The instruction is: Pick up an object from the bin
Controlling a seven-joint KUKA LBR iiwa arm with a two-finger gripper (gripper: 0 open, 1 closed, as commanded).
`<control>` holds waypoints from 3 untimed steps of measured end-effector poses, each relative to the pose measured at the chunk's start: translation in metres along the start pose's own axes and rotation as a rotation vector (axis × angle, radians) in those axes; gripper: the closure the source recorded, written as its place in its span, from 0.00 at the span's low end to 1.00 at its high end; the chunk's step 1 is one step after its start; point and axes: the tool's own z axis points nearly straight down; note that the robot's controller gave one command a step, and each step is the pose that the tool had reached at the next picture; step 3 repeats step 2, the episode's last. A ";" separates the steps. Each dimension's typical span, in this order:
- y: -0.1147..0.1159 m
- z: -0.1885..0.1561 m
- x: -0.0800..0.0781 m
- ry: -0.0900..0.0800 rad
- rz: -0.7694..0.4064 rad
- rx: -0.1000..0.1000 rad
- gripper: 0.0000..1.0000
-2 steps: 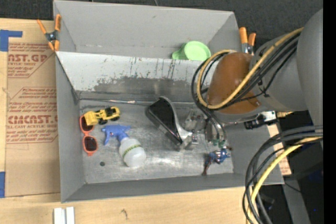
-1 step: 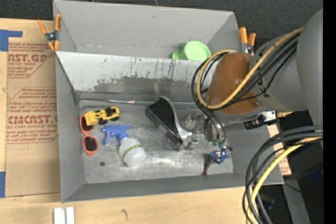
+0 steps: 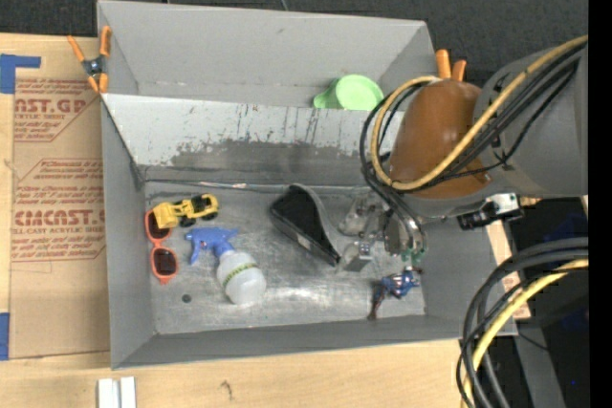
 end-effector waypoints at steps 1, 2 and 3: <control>-0.030 -0.053 0.014 0.001 -0.010 0.000 1.00; -0.018 -0.110 -0.005 0.001 0.038 0.002 1.00; -0.018 -0.110 -0.005 0.001 0.038 0.002 1.00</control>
Offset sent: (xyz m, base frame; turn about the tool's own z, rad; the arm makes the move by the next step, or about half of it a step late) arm 0.0329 0.0051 0.1598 0.0770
